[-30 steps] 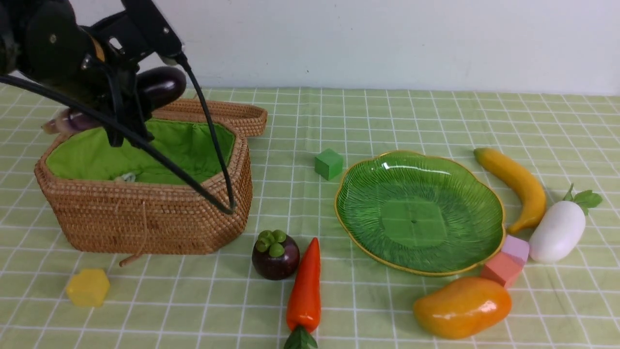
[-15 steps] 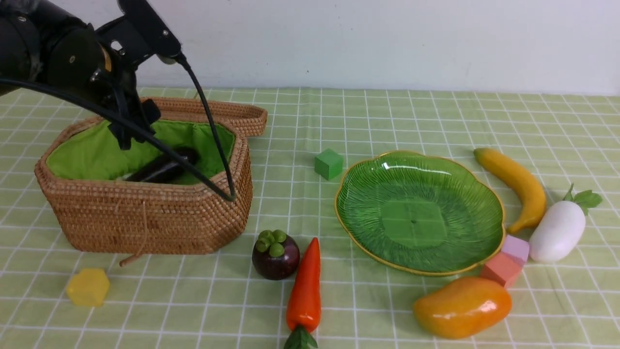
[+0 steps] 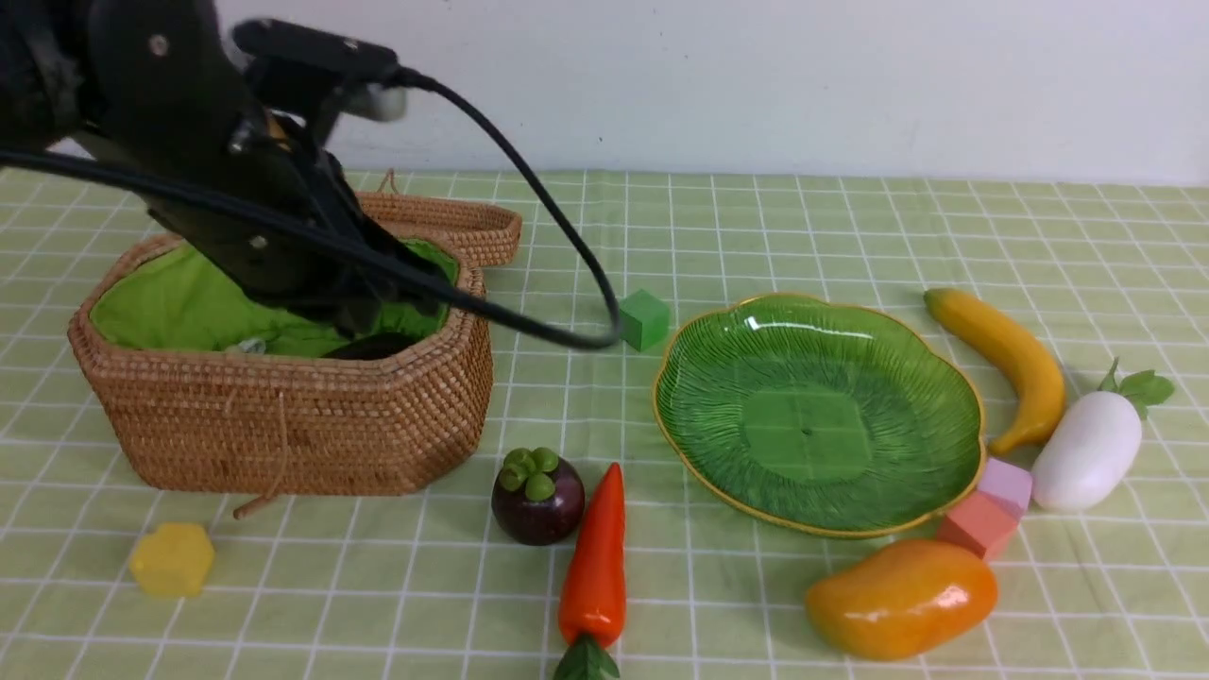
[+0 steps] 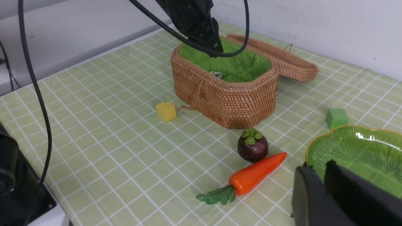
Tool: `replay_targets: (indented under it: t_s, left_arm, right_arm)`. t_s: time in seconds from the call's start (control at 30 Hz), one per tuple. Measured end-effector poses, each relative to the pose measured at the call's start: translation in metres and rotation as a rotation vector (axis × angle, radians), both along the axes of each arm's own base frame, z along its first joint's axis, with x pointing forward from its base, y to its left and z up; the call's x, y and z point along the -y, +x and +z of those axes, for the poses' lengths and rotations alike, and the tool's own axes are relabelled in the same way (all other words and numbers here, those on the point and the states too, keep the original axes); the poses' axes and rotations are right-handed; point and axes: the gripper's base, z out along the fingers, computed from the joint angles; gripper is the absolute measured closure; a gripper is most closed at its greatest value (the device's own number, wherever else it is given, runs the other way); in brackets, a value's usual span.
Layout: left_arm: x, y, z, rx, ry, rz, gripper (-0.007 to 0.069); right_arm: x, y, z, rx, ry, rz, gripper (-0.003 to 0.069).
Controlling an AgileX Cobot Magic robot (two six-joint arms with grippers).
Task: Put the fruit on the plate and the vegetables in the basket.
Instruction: Use the left arm to grab a carrot and put it into the left basket
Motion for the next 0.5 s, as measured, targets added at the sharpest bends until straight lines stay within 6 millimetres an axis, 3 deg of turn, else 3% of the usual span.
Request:
replay_targets:
  t_s: [0.23, 0.33, 0.5]
  left_arm:
    - [0.07, -0.053, -0.029, -0.184, -0.019, -0.094, 0.0637]
    - [0.093, -0.06, -0.041, -0.194, -0.023, -0.146, 0.0605]
    - [0.114, -0.05, -0.072, -0.217, -0.006, -0.163, 0.0431]
  right_arm:
    - [0.003, -0.003, -0.012, -0.164, -0.038, -0.039, 0.0571]
    - [0.008, -0.004, -0.02, -0.248, -0.089, -0.082, 0.0571]
    - [0.012, -0.006, -0.026, -0.306, -0.153, -0.101, 0.0571]
